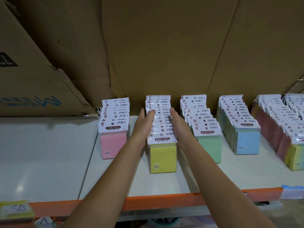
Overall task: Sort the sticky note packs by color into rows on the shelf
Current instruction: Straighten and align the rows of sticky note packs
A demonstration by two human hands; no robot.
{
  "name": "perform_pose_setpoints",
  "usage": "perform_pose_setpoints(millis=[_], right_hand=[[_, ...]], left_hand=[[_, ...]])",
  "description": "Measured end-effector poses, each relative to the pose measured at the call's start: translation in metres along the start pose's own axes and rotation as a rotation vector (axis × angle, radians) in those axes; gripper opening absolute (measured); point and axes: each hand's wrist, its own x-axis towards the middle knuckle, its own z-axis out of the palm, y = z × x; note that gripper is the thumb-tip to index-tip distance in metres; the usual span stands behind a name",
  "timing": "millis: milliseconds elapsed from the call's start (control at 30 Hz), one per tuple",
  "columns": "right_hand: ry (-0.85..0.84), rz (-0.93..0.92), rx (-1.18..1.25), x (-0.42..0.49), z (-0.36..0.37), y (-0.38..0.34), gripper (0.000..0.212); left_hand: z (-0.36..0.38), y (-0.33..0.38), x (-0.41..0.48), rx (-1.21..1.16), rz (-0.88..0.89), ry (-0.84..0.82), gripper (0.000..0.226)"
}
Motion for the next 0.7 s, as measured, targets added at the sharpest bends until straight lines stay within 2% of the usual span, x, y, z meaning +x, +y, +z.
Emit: perform_pose_setpoints(millis=[133, 333, 500, 700], right_hand=[[-0.016, 0.009, 0.013, 0.007, 0.000, 0.001, 0.033], [-0.022, 0.018, 0.032, 0.017, -0.004, -0.003, 0.030], [-0.037, -0.002, -0.071, 0.024, 0.001, -0.005, 0.033], [0.072, 0.009, -0.115, 0.032, 0.003, -0.018, 0.032]], left_hand=[[0.004, 0.001, 0.005, -0.024, 0.015, -0.049, 0.037], [0.001, 0.004, 0.012, -0.050, 0.000, 0.009, 0.031], [0.004, 0.010, 0.020, -0.015, -0.049, -0.033, 0.046], [0.002, 0.019, 0.032, -0.002, -0.100, 0.067, 0.039]])
